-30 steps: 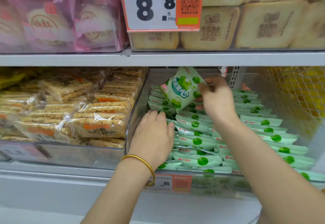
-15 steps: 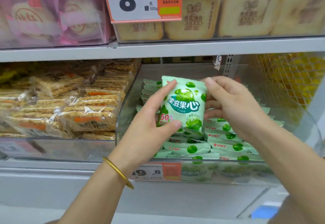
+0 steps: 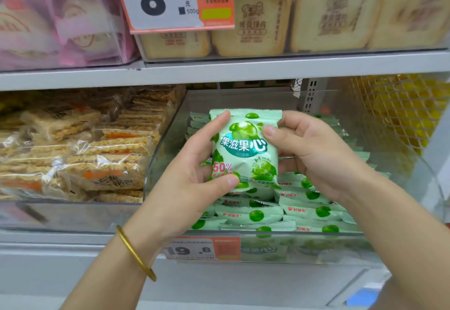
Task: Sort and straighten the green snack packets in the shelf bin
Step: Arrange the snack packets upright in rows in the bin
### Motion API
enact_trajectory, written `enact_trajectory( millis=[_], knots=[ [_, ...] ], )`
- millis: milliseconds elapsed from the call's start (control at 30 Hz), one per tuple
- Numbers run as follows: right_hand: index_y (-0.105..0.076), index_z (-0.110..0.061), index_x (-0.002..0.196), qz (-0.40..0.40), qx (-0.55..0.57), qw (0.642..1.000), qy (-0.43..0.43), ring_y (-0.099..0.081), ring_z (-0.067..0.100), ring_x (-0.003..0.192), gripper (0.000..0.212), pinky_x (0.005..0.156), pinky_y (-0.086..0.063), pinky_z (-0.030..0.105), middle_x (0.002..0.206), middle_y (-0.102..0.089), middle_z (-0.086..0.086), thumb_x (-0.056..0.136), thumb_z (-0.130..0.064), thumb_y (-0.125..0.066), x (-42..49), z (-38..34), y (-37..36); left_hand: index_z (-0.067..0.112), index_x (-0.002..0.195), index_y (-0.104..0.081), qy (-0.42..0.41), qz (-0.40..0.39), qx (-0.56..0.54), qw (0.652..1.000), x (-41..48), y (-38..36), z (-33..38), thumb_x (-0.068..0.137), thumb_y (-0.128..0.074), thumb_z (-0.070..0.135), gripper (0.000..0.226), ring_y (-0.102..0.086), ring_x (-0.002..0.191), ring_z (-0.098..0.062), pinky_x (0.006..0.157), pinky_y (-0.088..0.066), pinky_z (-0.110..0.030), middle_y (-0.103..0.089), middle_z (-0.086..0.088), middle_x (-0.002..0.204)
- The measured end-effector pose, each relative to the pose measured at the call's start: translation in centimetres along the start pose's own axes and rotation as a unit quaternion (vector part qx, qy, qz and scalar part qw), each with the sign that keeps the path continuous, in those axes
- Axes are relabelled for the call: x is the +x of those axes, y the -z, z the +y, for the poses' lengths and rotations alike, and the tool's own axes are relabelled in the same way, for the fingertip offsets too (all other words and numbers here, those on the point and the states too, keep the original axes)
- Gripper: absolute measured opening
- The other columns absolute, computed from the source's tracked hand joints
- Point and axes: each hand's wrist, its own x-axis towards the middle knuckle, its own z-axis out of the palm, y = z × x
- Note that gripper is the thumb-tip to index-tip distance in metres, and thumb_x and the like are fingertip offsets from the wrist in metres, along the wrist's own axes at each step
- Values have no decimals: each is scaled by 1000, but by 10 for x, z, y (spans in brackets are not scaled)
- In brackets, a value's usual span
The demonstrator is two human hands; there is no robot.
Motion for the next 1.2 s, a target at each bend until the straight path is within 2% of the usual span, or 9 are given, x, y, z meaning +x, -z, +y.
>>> enact_trajectory(
  millis=[200, 300, 367, 500, 633, 767, 900, 1033, 1200],
  knots=[
    [-60, -13, 91, 29, 15, 999, 13, -63, 11, 56, 2, 45, -49, 23, 74, -71, 0, 90, -15, -58, 2, 2, -5, 44, 133, -41, -31, 51, 85, 995, -1, -5, 1, 84, -63, -4, 72, -61, 109, -7, 90, -50, -25, -50, 13, 131],
    [-58, -12, 94, 51, 40, 998, 12, -67, 13, 60, 4, 46, -51, 25, 76, -72, 1, 91, -12, -57, 3, 2, -6, 41, 133, -45, -110, 151, 376, 908, -2, -4, -5, 85, -57, 38, 50, -38, 112, 5, 102, -25, -6, -39, 14, 121],
    [-57, -8, 101, 31, 67, 997, 4, -71, 19, 69, 12, 50, -54, 27, 87, -73, 6, 90, -12, -58, 2, 1, -8, 34, 135, -46, -111, 156, 452, 871, -3, -6, -7, 79, -47, 57, 61, -29, 106, 4, 96, -14, 1, -31, 15, 117],
    [-59, -9, 104, -31, 73, 997, 3, -70, 25, 82, 30, 60, -56, 33, 97, -70, 8, 86, -33, -61, 0, 0, -11, 37, 141, -34, -52, 139, 390, 909, -4, -9, -9, 64, -48, 72, 86, -22, 118, 11, 94, -16, 4, -23, 26, 115],
    [-63, -13, 107, -15, 48, 999, 8, -70, 26, 85, 45, 61, -56, 34, 100, -70, 10, 82, -49, -52, 0, -1, -13, 37, 140, -39, -37, 144, 328, 933, -4, -5, -6, 76, -64, 43, 69, -33, 120, 8, 99, -27, -3, -34, 20, 118],
    [-72, -26, 97, 70, -36, 995, 64, -65, 4, 91, 26, 73, -57, 30, 102, -70, -10, 88, -38, -52, 2, 3, -13, 39, 132, -47, -45, 121, 200, 971, -5, -3, 6, 92, -56, 10, 50, -54, 112, 4, 98, -42, -19, -62, 20, 116],
    [-68, -27, 108, 32, -4, 998, 59, -67, 7, 93, 24, 75, -56, 29, 109, -69, -7, 87, -21, -58, 4, 3, -14, 46, 139, -22, -14, 112, 89, 990, -7, -4, 6, 96, -48, 11, 61, -66, 100, -8, 93, -49, -35, -71, 9, 105],
    [-65, -27, 111, 22, 13, 998, 57, -65, 13, 81, 31, 68, -55, 34, 98, -69, 1, 87, -8, -60, 4, 3, -18, 54, 135, -33, -37, 68, 87, 993, -8, 0, 5, 92, -51, 20, 57, -58, 116, -15, 92, -51, -36, -55, 7, 133],
    [-64, -24, 112, 16, 23, 997, 68, -66, 15, 81, 30, 69, -56, 36, 95, -71, -1, 88, -6, -58, 4, 4, -17, 40, 138, -40, -48, 59, 106, 992, -10, 2, 6, 91, -56, 0, 63, -34, 131, 9, 107, -39, -40, -39, 33, 139]
  ],
)
